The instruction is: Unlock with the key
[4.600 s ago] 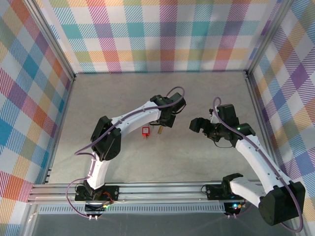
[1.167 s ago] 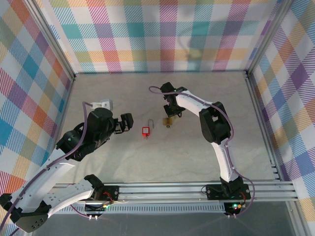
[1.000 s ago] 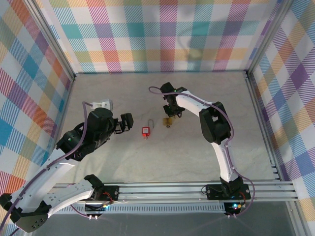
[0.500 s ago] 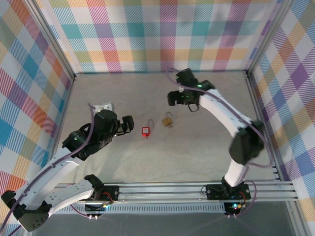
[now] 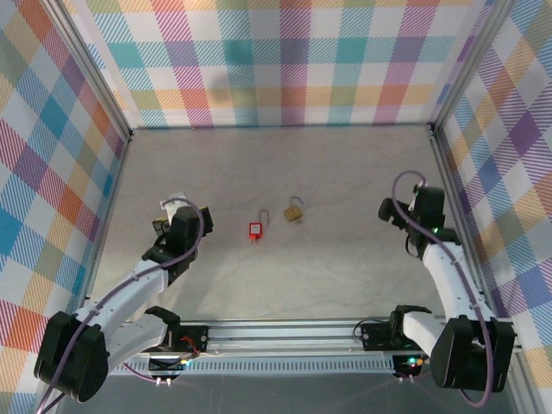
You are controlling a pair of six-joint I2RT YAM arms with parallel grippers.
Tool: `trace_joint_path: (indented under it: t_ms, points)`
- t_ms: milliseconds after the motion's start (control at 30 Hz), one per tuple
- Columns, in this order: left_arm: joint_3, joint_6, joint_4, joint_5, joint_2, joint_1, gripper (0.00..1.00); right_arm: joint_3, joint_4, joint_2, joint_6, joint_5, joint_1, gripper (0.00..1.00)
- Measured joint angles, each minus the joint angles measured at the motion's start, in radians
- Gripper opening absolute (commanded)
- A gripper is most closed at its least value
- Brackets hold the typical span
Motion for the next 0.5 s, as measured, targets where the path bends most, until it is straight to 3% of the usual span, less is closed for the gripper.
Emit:
trace_joint_path:
  t_ms: [133, 333, 433, 500]
  points:
    - [-0.167, 0.143, 0.364, 0.017, 0.139, 0.094, 1.00, -0.244, 0.354, 0.053, -0.048, 0.024, 0.000, 0.99]
    - [-0.175, 0.244, 0.796, 0.163, 0.518, 0.166, 1.00, -0.326, 0.829, 0.286, -0.103, -0.011, 0.008, 0.99]
    - [-0.173, 0.266, 0.883, 0.246, 0.607, 0.176, 1.00, -0.282, 1.014, 0.466, -0.150, -0.024, 0.055, 0.99]
    - [-0.148, 0.270, 0.877, 0.293, 0.604, 0.193, 1.00, -0.228, 0.987, 0.517, -0.164, -0.026, 0.078, 0.99]
